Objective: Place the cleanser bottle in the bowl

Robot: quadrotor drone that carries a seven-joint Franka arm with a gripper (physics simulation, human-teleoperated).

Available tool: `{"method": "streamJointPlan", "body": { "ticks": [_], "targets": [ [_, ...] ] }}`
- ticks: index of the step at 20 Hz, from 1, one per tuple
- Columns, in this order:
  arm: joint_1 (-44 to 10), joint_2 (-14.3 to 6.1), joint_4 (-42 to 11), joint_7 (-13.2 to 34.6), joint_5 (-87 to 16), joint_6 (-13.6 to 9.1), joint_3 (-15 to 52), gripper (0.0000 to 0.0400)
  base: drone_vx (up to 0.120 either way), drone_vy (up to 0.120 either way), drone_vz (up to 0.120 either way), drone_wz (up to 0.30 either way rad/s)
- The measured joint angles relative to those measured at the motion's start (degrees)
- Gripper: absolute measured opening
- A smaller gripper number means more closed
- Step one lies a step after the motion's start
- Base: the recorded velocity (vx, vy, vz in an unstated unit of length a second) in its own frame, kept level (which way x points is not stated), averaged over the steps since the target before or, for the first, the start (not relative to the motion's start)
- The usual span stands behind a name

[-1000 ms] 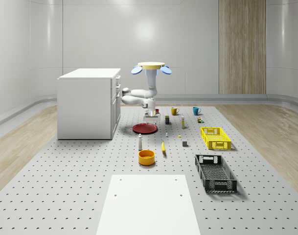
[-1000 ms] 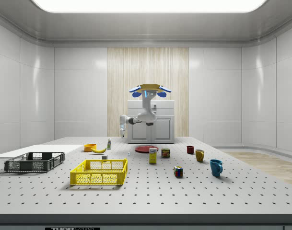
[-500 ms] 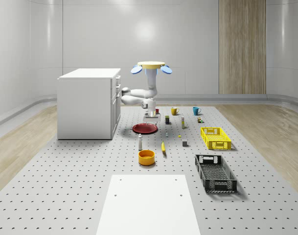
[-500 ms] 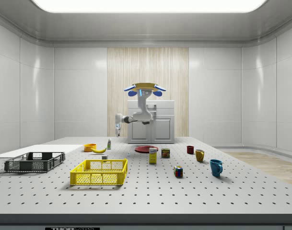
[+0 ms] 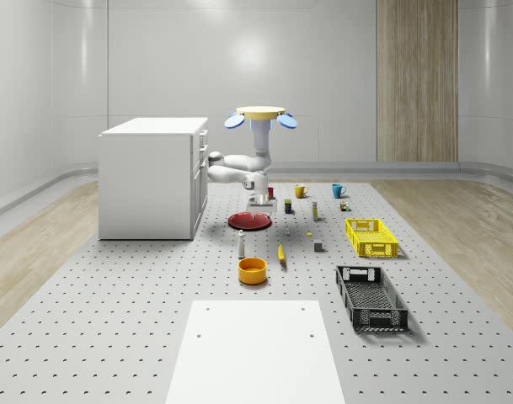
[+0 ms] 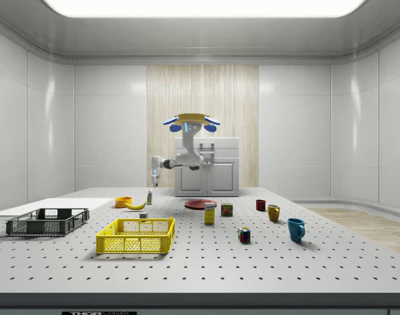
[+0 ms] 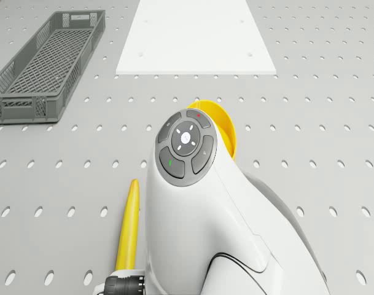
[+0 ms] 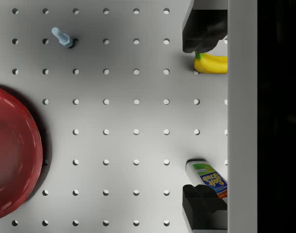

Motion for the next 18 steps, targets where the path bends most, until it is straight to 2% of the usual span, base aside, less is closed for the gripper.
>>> {"method": "streamJointPlan", "body": {
  "ticks": [9,13,18],
  "targets": [
    [-0.1,-0.5,0.0,0.1,0.2,0.5,0.1,0.0400,0.120,0.000,0.000,0.000],
    [0.9,-0.8,0.0,-0.9,0.3,0.8,0.1,0.0400,0.010,0.000,0.000,0.000],
    [4.1,-1.4,0.2,-4.4,0.6,1.3,0.2,0.0400,0.000,0.000,0.000,0.000]
  ]
}}
